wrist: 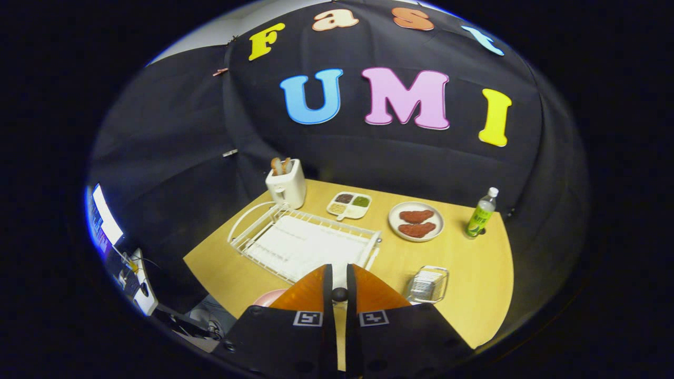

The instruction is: Take the plate from the dish rack, then take the spoon from the basket and place it into the plate.

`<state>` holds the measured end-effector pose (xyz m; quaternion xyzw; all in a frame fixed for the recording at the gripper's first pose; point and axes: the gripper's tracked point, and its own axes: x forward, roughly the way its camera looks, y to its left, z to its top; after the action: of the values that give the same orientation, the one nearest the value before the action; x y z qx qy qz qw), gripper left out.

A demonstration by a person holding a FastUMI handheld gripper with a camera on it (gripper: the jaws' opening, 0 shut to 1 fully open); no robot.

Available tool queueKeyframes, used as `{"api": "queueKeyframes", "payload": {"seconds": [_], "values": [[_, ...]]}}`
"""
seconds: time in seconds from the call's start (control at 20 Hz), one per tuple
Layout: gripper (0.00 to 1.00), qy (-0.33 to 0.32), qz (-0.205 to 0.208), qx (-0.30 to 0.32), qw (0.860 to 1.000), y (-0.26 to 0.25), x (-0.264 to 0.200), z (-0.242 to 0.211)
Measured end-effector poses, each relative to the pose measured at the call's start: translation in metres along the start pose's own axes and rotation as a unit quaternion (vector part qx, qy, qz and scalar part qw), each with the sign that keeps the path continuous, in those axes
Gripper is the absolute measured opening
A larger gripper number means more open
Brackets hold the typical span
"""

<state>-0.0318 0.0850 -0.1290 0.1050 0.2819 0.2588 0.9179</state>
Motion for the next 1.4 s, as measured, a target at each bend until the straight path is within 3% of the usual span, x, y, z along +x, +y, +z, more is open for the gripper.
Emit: {"api": "queueKeyframes", "payload": {"seconds": [0.2, 0.65, 1.15, 1.4], "values": [[0.1, 0.013, 0.049, 0.008, 0.999, 0.056, 0.026, -0.031], [0.1, 0.021, 0.09, -0.051, 0.994, 0.116, 0.094, -0.085], [0.11, 0.088, 0.135, -0.057, 0.985, 0.1, 0.069, -0.151], [0.14, 0.127, 0.131, -0.078, 0.98, 0.083, 0.069, -0.181]]}}
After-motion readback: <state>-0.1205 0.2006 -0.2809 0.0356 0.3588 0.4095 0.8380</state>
